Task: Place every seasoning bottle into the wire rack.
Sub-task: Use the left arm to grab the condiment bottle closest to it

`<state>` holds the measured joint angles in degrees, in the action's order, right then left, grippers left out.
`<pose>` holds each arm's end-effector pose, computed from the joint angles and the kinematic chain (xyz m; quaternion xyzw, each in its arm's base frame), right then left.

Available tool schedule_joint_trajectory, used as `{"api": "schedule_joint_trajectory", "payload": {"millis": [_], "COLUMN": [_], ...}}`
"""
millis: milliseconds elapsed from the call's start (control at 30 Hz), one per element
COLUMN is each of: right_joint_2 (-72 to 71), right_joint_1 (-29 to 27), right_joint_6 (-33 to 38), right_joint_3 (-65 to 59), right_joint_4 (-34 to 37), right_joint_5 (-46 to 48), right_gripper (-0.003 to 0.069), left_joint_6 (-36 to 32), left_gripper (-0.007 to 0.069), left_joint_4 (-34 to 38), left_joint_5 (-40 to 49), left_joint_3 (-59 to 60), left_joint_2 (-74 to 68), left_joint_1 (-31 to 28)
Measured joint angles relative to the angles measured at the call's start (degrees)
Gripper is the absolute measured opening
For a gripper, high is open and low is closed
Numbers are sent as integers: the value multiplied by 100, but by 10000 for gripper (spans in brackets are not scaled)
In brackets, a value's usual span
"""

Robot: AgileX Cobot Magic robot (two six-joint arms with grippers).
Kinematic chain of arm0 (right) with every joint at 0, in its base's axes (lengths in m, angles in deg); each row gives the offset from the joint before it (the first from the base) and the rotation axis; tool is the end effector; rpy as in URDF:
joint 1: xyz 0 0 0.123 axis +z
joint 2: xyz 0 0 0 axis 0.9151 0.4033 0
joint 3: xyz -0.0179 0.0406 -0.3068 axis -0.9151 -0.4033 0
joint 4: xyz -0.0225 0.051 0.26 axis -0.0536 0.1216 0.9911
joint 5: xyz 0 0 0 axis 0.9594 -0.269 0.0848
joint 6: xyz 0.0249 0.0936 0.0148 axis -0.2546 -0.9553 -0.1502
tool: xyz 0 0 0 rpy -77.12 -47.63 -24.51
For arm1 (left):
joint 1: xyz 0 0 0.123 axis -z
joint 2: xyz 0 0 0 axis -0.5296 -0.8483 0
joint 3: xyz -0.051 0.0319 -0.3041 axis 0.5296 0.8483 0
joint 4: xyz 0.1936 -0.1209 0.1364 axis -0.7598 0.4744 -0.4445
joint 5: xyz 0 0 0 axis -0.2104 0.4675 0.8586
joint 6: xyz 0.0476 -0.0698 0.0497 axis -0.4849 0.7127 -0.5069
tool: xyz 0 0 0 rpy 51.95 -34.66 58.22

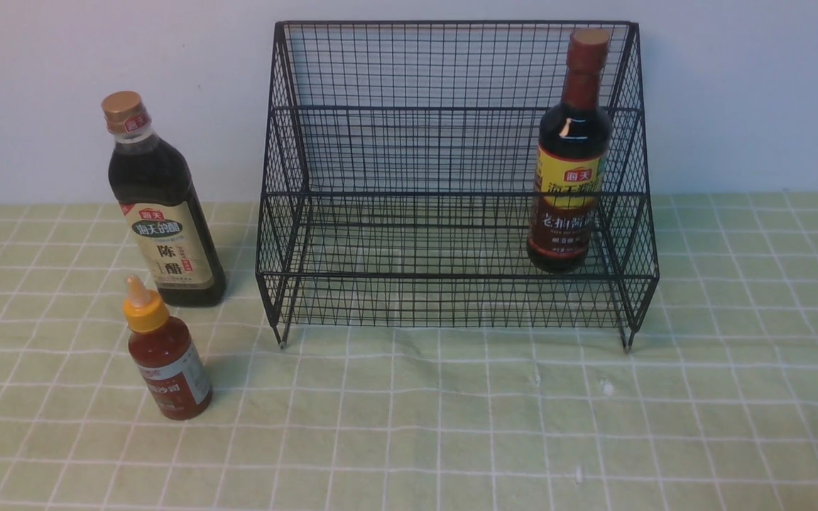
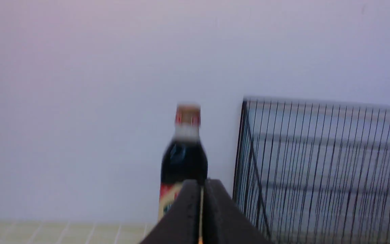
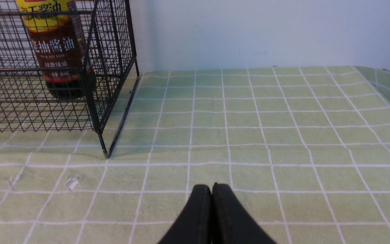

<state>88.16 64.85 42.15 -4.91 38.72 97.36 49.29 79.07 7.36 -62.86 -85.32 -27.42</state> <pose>0.0480 -0.0018 0.1699 0.0361 0.8049 0.0085 0.5923 0.0484 -0.0015 0.2268 -0.0292 0.5887 -0.0840 0.8035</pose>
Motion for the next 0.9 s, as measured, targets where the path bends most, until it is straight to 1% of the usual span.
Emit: {"api": "schedule_joint_trajectory", "payload": {"millis": [100,267,433,567,600,667,733,767,800,833,900], "right_joint_2": [0,0,0,0,0,0,0,0,0,0,0], "right_joint_1": [0,0,0,0,0,0,0,0,0,0,0], "right_joint_6": [0,0,0,-54,-61,-66,-66,-66,-66,-72,-72], "right_joint_3": [0,0,0,0,0,0,0,0,0,0,0], "right_joint_4": [0,0,0,0,0,0,0,0,0,0,0], "right_joint_5": [0,0,0,0,0,0,0,0,0,0,0], "right_gripper": [-13,-13,-13,-13,-13,-13,-13,-13,-13,-13,-13], "left_joint_6": [40,164,751,1258,1298,1383,1389,1389,1383,1349,1165], "left_gripper": [-6,-4,51,149,169,250,327,334,385,424,474], "left_joint_4": [-6,-155,-1079,-1992,-2089,-2320,-2375,-2375,-2369,-2335,-2228], "left_joint_5": [-873,-1058,-1148,-1571,-1648,-1886,-2109,-2146,-2282,-2432,-2700], "left_joint_3": [-5,-30,-579,-1065,-1125,-1335,-1466,-1481,-1574,-1648,-1759], "left_joint_2": [-141,-935,-2572,-3891,-4073,-4767,-5249,-5302,-5657,-5951,-6367], "left_joint_1": [0,0,0,0,0,0,0,0,0,0,0]}}
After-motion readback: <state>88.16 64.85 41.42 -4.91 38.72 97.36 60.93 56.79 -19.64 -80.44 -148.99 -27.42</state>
